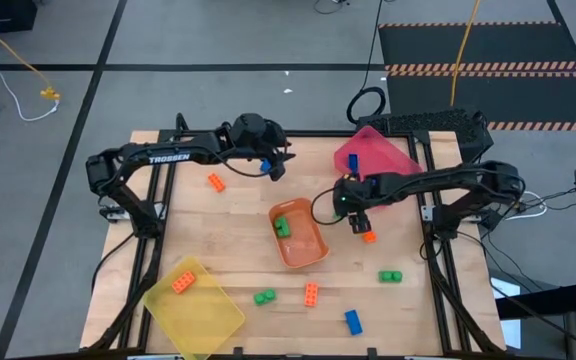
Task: Sort & place blocks by color
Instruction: Put the green game piece into the orange bin
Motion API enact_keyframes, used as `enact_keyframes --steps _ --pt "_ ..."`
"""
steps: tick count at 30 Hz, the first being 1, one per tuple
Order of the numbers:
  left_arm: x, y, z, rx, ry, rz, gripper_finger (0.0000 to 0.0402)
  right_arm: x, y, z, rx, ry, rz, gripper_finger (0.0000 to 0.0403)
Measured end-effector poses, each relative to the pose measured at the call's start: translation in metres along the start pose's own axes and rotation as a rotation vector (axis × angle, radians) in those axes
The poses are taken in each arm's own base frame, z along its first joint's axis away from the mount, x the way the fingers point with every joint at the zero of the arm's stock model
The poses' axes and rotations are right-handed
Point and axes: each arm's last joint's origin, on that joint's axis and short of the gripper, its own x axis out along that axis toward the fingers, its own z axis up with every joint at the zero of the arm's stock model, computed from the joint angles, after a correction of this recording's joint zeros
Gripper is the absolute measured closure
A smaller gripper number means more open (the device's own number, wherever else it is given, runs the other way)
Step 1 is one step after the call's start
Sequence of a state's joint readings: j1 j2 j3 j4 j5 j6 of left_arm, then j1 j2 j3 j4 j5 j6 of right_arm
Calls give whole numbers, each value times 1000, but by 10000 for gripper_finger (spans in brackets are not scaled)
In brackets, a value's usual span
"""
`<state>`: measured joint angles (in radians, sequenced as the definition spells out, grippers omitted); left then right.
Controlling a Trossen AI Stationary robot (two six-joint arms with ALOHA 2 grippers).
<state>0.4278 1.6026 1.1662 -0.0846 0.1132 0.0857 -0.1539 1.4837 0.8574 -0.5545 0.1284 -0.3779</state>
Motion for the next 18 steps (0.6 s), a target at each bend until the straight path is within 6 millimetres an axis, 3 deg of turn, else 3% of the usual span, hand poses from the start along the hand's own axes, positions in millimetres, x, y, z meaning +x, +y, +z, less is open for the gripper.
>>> enact_keyframes --steps 10,18 --pt "-1 -5 2 22 -19 -30 220 9 3 5 -34 -35 53 129" --pt "-1 -5 0 11 0 -30 220 8 6 8 -29 -67 93 179"
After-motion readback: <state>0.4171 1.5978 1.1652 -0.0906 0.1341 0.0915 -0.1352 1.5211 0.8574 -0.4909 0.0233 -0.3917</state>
